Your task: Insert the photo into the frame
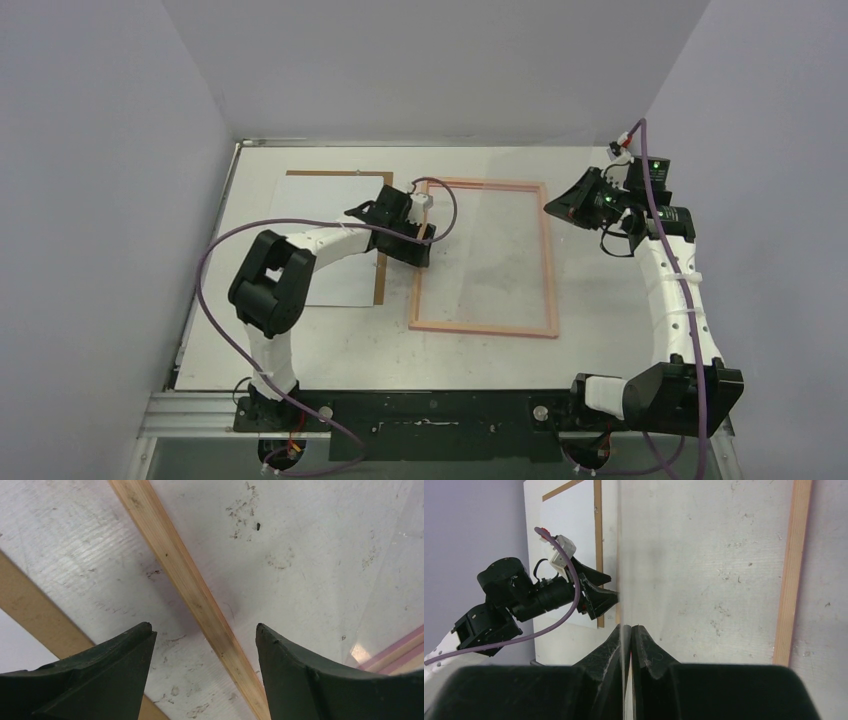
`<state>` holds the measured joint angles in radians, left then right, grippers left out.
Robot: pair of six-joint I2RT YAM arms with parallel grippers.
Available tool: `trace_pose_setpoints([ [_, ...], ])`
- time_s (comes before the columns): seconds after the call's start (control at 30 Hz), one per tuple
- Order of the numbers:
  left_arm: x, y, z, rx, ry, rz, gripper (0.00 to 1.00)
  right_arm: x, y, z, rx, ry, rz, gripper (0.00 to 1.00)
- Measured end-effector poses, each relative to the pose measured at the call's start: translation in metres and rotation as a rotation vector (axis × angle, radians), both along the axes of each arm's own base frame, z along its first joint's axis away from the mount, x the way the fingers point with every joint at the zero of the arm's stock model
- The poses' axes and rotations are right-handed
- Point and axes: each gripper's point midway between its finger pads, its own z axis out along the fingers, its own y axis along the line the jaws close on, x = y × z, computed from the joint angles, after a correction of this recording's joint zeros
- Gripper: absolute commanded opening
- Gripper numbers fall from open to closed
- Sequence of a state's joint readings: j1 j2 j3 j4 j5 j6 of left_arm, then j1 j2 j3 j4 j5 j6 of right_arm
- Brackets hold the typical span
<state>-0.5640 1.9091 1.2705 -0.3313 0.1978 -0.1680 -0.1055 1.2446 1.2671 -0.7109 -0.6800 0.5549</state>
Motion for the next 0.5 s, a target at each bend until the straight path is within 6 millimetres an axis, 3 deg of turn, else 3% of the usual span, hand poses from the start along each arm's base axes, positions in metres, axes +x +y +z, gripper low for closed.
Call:
trace_pose_setpoints([
  [0.07, -0.001, -0.004, -0.004, 0.001, 0.002, -0.015, 0.52, -0.001, -0.002, -0.003, -0.011, 0.009, -0.003, 0.05],
  [0.2, -0.005, -0.008, -0.016, 0.011, 0.018, -0.051, 0.43, -0.003, -0.003, -0.005, -0.022, 0.019, -0.007, 0.05],
  [0.37, -0.002, -0.008, -0.017, 0.019, -0.002, -0.071, 0.30, -0.002, -0.003, -0.005, -0.018, 0.020, -0.010, 0.05],
  [0.5, -0.002, -0.007, -0.018, 0.014, -0.012, -0.074, 0.27, -0.002, 0.002, -0.003, -0.005, 0.019, -0.007, 0.05],
])
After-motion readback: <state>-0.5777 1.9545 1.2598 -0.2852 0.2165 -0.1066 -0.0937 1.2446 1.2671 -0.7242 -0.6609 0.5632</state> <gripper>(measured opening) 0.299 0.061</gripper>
